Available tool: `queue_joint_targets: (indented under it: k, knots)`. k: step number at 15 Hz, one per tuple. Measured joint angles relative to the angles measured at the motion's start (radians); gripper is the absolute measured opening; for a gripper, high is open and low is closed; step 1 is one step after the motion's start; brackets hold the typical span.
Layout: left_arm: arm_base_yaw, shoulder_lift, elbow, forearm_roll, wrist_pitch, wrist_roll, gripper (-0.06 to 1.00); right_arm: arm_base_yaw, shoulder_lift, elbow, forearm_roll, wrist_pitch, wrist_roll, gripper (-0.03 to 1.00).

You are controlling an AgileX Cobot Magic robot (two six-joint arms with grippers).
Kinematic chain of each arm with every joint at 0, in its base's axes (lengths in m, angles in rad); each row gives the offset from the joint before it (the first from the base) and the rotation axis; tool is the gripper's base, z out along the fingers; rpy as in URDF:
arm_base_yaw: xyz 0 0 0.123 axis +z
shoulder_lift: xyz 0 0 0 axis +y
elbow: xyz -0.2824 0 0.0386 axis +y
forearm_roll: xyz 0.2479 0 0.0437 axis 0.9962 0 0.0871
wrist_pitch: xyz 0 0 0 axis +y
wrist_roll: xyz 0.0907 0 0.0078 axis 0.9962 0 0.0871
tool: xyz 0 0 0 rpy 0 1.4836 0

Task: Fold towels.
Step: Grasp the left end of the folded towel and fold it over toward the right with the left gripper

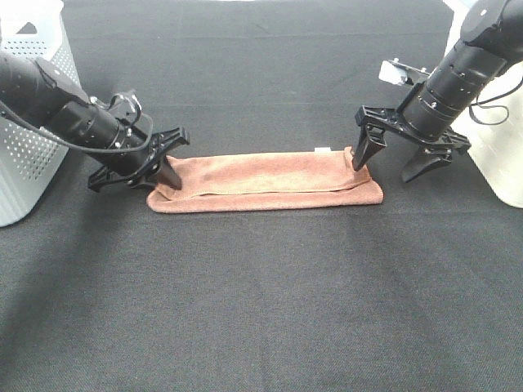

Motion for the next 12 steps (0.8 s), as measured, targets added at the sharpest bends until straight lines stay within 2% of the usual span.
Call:
queue_joint_targets:
  k: [2,4,6,7,8,9,10,11,12]
  knots:
    - [0.0,-0.005,-0.002,0.012,0.006,0.0,0.03,0.0,0.0,0.0,0.0,0.0,0.0,0.79]
    - [0.0,-0.059,-0.002,0.129,0.027,-0.045,0.03,0.0,0.0,0.0,-0.001,-0.001,0.0,0.79]
    - [0.0,-0.147,-0.002,0.27,0.036,-0.141,0.03,0.0,0.0,0.0,-0.001,-0.001,0.0,0.79]
    - [0.0,-0.147,-0.002,0.27,0.036,-0.141,0.03,0.0,0.0,0.0,-0.001,-0.001,0.0,0.79]
    - [0.0,-0.187,-0.002,0.344,0.046,-0.183,0.03,0.0,0.0,0.0,-0.001,0.0,0.0,0.79]
    - [0.0,-0.257,-0.005,0.493,0.11,-0.27,0.03,0.0,0.0,0.0,-0.001,0.001,0.0,0.79]
    - [0.0,-0.279,-0.017,0.55,0.152,-0.302,0.03,0.0,0.0,0.0,-0.001,0.001,0.0,0.79]
    - [0.0,-0.279,-0.017,0.55,0.152,-0.302,0.03,0.0,0.0,0.0,-0.001,0.001,0.0,0.79]
    - [0.0,-0.299,-0.032,0.592,0.195,-0.33,0.03,0.0,0.0,0.0,-0.001,0.004,0.0,0.79]
